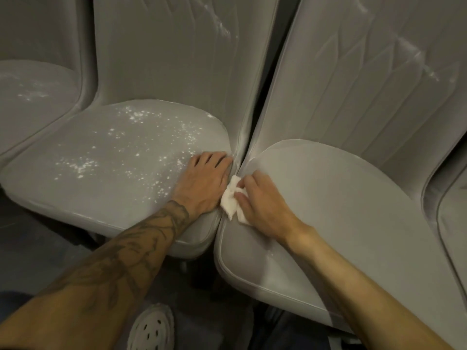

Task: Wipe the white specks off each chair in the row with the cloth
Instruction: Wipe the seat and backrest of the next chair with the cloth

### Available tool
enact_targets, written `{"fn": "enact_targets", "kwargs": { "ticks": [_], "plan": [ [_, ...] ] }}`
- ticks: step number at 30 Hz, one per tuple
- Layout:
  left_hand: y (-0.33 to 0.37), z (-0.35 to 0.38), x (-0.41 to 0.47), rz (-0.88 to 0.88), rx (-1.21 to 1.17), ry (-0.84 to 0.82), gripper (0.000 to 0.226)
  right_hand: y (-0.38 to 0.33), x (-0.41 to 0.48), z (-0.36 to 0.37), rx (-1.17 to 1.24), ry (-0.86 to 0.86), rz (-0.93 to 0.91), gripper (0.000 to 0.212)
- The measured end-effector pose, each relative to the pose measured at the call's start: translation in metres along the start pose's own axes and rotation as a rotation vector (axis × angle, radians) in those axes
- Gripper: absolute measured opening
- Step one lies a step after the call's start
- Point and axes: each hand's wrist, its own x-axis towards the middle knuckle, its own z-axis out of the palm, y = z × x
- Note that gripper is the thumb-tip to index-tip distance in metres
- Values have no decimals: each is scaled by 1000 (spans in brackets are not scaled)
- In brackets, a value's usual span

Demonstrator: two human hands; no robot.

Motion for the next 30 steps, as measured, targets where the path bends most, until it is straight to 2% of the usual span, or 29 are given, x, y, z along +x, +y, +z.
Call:
{"fn": "enact_targets", "kwargs": {
  "ticks": [4, 6, 9, 11, 16, 22, 27, 30],
  "plan": [
    [2, -1, -1, -2, -17, 26, 47, -32, -68, -25, 158, -130, -215, 27],
    [2, -1, -1, -2, -18, 21, 48, -25, -74, -28, 141, -142, -234, 26],
    [2, -3, -1, -10, -18, 11, 51, -6, -42, -14, 51, -6, -96, 37],
    [3, -4, -2, -12, -20, 8, 53, -7, -33, -3, 1, 59, 16, 33],
    [2, -4, -2, -9, -6, 6, 52, -50, -102, -12, 1, -5, -105, 24],
    [3, -2, 0, -15, -6, -3, 51, -46, -79, -10, -28, 178, 115, 12],
    [0, 4, 1, 3, 27, 29, 49, -62, -114, -10, -25, 139, 58, 9],
    [1, 6, 3, 4, 45, 50, 48, -29, -135, -19, 3, 204, 335, 11]
  ]
}}
